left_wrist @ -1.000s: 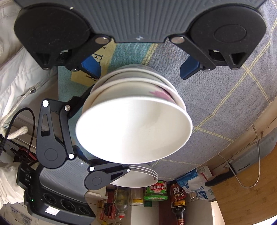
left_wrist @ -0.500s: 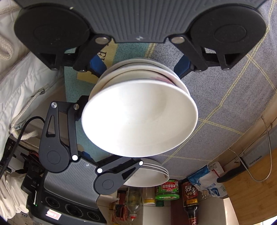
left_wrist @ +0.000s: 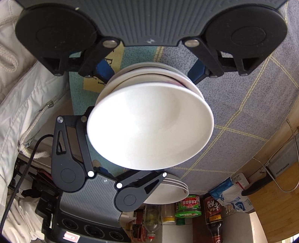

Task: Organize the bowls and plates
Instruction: 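Lift the bowl stack with both grippers and carry it to the flowered plates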

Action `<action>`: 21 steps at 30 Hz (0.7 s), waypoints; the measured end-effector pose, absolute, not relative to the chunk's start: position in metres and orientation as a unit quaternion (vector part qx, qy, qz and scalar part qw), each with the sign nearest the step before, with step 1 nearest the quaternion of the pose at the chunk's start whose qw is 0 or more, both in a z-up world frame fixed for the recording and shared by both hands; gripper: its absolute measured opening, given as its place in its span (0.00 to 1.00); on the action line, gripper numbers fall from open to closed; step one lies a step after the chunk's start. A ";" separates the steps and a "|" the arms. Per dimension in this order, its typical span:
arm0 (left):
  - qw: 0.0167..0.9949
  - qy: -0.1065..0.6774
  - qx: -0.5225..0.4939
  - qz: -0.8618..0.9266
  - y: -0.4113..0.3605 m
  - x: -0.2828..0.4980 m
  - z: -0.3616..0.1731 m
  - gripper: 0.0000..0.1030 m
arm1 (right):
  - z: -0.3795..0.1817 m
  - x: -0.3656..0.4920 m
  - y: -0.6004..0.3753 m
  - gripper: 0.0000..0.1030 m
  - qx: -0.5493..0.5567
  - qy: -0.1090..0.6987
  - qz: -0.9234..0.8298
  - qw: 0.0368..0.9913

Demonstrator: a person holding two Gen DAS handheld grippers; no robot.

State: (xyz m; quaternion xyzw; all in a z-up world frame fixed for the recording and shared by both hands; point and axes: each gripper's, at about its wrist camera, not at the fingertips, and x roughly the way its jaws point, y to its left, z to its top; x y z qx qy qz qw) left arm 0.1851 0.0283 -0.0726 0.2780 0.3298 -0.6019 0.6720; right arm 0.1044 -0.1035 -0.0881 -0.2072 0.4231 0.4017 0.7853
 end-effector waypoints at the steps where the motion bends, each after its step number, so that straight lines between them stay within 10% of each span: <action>1: 0.672 0.328 0.280 -0.602 0.028 0.185 -0.073 0.83 | -0.088 0.104 -0.104 0.85 -0.207 0.423 0.403 0.785; 21: 0.679 0.320 0.284 -0.597 0.025 0.180 -0.065 0.82 | -0.081 0.103 -0.106 0.85 -0.201 0.432 0.396 0.785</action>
